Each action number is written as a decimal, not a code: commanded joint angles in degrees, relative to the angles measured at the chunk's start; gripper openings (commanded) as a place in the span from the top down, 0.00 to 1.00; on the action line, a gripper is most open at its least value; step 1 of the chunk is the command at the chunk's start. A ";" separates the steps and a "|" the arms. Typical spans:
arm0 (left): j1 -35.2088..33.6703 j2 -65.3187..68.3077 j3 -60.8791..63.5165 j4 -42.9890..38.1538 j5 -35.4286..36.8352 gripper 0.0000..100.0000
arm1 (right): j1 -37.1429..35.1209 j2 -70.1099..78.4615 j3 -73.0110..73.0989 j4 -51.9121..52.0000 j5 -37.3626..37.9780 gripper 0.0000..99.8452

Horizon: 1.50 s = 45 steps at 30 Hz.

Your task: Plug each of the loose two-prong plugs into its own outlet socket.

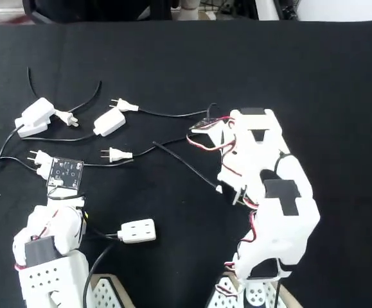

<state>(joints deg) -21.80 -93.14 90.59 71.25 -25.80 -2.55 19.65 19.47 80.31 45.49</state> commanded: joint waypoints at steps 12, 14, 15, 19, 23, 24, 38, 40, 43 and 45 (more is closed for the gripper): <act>-0.75 -0.18 -1.01 0.53 -0.53 0.86 | -3.34 -18.24 6.55 6.77 2.73 0.69; -0.75 -0.18 -1.01 0.53 -0.53 0.86 | -3.43 -22.90 8.31 6.24 2.81 0.69; -0.75 -0.18 -1.01 0.53 -0.53 0.86 | -3.60 -24.57 9.27 5.19 3.34 0.69; -0.75 -0.18 -1.01 0.53 -0.53 0.86 | -3.25 -26.24 13.41 -1.49 7.91 0.69; -0.75 -0.18 -1.01 0.53 -0.53 0.86 | -2.90 -21.58 17.27 -10.02 11.16 0.69; -0.75 -0.18 -1.01 0.53 -0.53 0.86 | -2.81 -19.82 17.63 -11.25 12.04 0.69; -0.75 -0.18 -1.01 0.53 -0.53 0.86 | -2.99 -19.56 15.25 -4.48 13.01 0.83; -0.75 -0.18 -1.01 0.53 -0.53 0.86 | -3.25 -22.73 14.90 -1.41 13.01 0.78; -0.75 -0.18 -1.01 0.53 -0.53 0.86 | -3.25 -27.65 15.08 0.62 13.80 0.74; -0.75 -0.18 -1.01 0.53 -0.53 0.86 | -2.81 -30.02 15.43 0.70 14.77 0.74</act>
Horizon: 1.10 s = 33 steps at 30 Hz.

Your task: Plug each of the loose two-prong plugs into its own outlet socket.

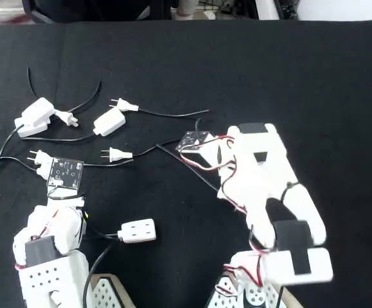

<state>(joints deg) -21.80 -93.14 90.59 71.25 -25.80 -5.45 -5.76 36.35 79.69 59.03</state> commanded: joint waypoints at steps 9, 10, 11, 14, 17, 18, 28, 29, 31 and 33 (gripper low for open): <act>-0.75 -0.18 -1.01 0.53 -0.53 0.86 | 2.81 -1.01 4.44 -9.58 2.64 0.74; -0.75 -0.18 -1.01 0.53 -0.53 0.86 | 3.69 0.57 4.53 -10.64 3.16 0.74; -0.75 -0.18 -1.01 0.53 -0.53 0.86 | 4.66 2.24 4.53 -11.60 3.60 0.74; -0.75 -0.18 -1.01 0.53 -0.53 0.86 | 6.68 6.73 4.53 -15.03 4.84 0.74; -0.75 -0.18 -1.01 0.53 -0.53 0.86 | 6.33 8.57 4.00 -14.51 4.92 0.74; -0.75 -0.18 -1.01 0.53 -0.53 0.86 | 5.89 8.48 3.74 -13.80 4.92 0.74; -0.75 -0.18 -1.01 0.53 -0.53 0.86 | -1.32 8.40 6.37 -11.87 2.37 0.83; -0.75 -0.18 -1.01 0.53 -0.53 0.86 | -1.85 8.48 6.37 -10.99 2.37 0.87; -0.75 -0.18 -1.01 0.53 -0.53 0.86 | -3.16 8.84 6.46 -10.37 2.29 0.92; -0.75 -0.18 -1.01 0.53 -0.53 0.86 | -3.78 8.84 6.64 -10.64 1.32 0.95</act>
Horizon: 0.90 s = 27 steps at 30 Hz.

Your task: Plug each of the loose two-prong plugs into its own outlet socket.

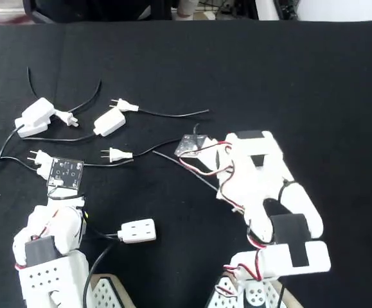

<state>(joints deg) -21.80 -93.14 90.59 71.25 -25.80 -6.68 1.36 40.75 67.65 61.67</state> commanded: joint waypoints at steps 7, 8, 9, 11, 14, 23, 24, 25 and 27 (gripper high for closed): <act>-0.75 -0.18 -1.01 0.53 -0.53 0.86 | -8.35 1.71 2.68 1.85 -6.86 0.99; -0.75 -0.18 -1.01 0.53 -0.53 0.86 | -9.67 1.71 2.95 1.85 -7.56 0.99; -0.75 -0.18 -1.01 0.53 -0.53 0.86 | -10.90 1.71 2.95 1.85 -8.44 0.99; -0.75 -0.18 -1.01 0.53 -0.53 0.86 | -12.31 1.71 2.95 1.85 -9.67 0.99; -0.75 -0.18 -1.01 0.53 -0.53 0.86 | -12.48 1.71 2.59 1.85 -9.76 0.99; -0.75 -0.18 -1.01 0.53 -0.53 0.86 | -3.16 1.19 -3.30 5.45 -9.93 0.99; -0.75 -0.18 -1.01 0.53 -0.53 0.86 | -1.41 1.19 -4.44 5.54 -10.02 0.99; -0.75 -0.18 -1.01 0.53 -0.53 0.86 | 0.26 1.01 -5.41 5.54 -10.29 0.99; -0.75 -0.18 -1.01 0.53 -0.53 0.86 | 2.46 -0.75 -6.29 5.10 -12.48 0.99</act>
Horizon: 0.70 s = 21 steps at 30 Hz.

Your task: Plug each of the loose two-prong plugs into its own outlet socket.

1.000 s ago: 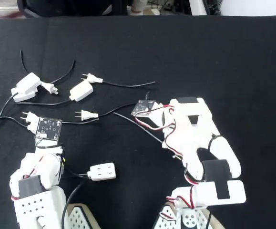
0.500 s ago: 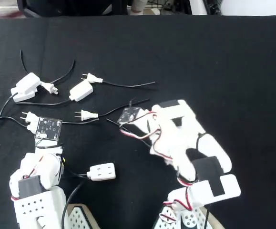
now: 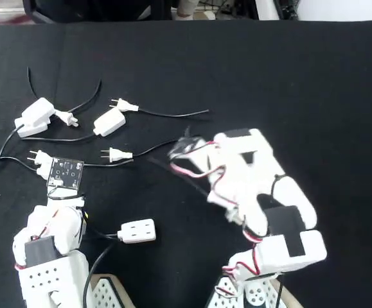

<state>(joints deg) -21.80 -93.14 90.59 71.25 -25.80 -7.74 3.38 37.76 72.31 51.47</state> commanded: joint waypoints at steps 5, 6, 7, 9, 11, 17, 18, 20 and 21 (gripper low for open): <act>-0.75 -0.18 -1.01 0.53 -0.53 0.86 | 4.84 -14.11 -2.15 0.70 -7.82 0.99; -0.75 -0.18 -1.01 0.53 -0.53 0.86 | 4.66 -17.36 -1.54 0.53 -9.05 0.99; -0.75 -0.18 -1.01 0.53 -0.53 0.86 | 4.57 -20.88 -0.75 0.44 -10.37 0.99; -0.75 -0.18 -1.01 0.53 -0.53 0.86 | 4.48 -28.44 0.92 0.35 -12.57 0.99; -0.75 -0.18 -1.01 0.53 -0.53 0.86 | 4.48 -36.53 3.21 0.18 -14.86 0.99; -0.75 -0.18 -1.01 0.53 -0.53 0.86 | 4.40 -63.16 17.45 -8.97 -20.57 0.99; -0.75 -0.18 -1.01 0.53 -0.53 0.86 | 4.40 -67.74 20.26 -10.90 -21.45 0.99; -0.75 -0.18 -1.01 0.53 -0.53 0.86 | 4.40 -77.14 25.80 -14.24 -23.38 0.99; -0.75 -0.18 -1.01 0.53 -0.53 0.86 | 4.40 -81.71 28.35 -16.18 -25.14 0.99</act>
<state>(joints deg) -21.80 -93.14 90.59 71.25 -25.80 -3.78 -64.31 60.79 61.23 29.76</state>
